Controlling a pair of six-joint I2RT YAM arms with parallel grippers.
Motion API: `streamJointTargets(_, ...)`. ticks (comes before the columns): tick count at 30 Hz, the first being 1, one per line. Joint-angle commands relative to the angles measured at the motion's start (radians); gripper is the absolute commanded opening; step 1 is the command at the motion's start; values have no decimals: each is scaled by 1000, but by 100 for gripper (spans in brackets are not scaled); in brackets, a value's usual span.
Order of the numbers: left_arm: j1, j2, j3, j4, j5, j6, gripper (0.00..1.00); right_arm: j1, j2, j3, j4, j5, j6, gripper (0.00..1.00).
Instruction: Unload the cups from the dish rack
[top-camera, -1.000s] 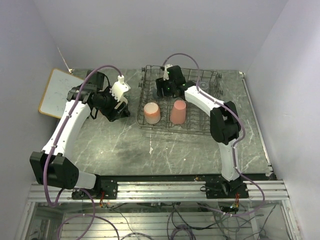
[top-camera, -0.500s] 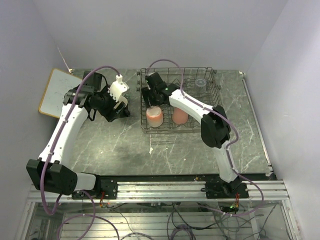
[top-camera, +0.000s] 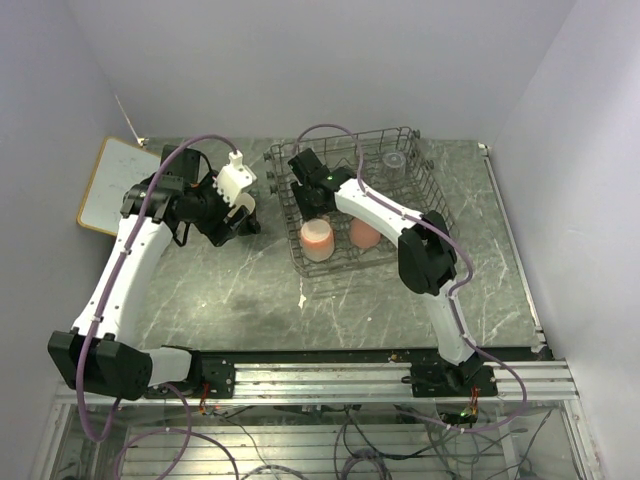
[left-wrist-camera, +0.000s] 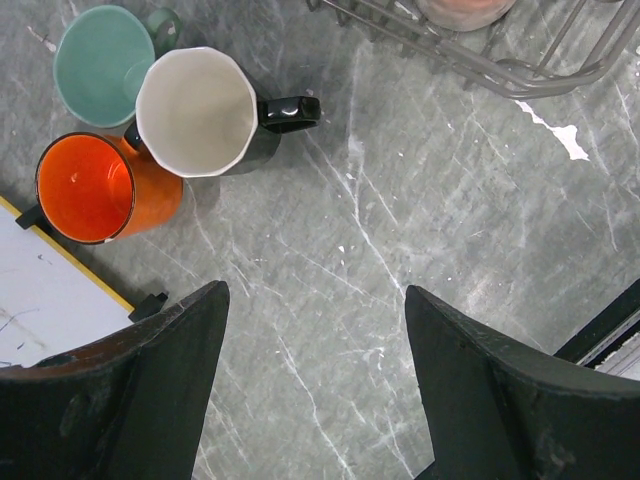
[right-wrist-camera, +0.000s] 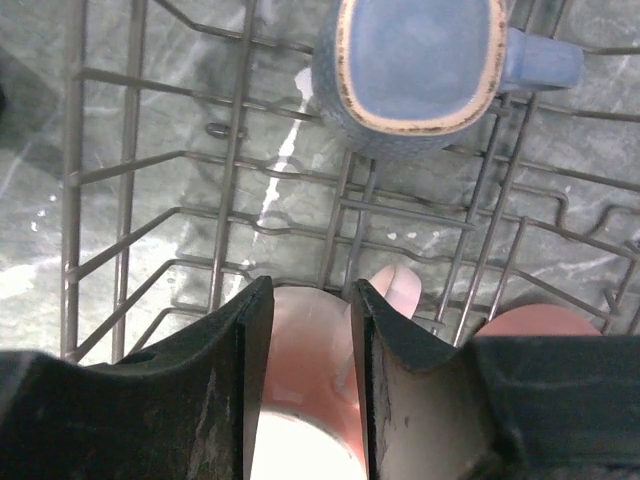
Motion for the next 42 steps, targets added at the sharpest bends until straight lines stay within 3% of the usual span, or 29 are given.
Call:
streamJointTargets(1, -4, -35, -14, 0, -3, 17, 82, -2, 12, -14, -142, 53, -52, 35)
streamJointTargets(14, -3, -42, -14, 3, 17, 7, 82, -17, -149, -187, -134, 121, -42, 5)
streamJointTargets(20, -4, -52, -21, 0, 23, 7, 82, -28, -232, -245, -128, 171, -20, 6)
streamJointTargets(21, -4, -52, -20, 0, 23, 7, 82, -29, -267, -250, -129, 185, -16, 10)
streamJointTargets(25, -4, -54, -13, -5, 27, 5, 82, -28, -340, -253, -136, 246, 23, 51)
streamJointTargets(35, -4, -64, -15, -9, 29, 8, 82, 54, -464, -423, -98, 152, 91, 96)
streamJointTargets(42, -4, -64, -8, -14, 38, 2, 82, 101, -483, -531, -42, 130, 126, 100)
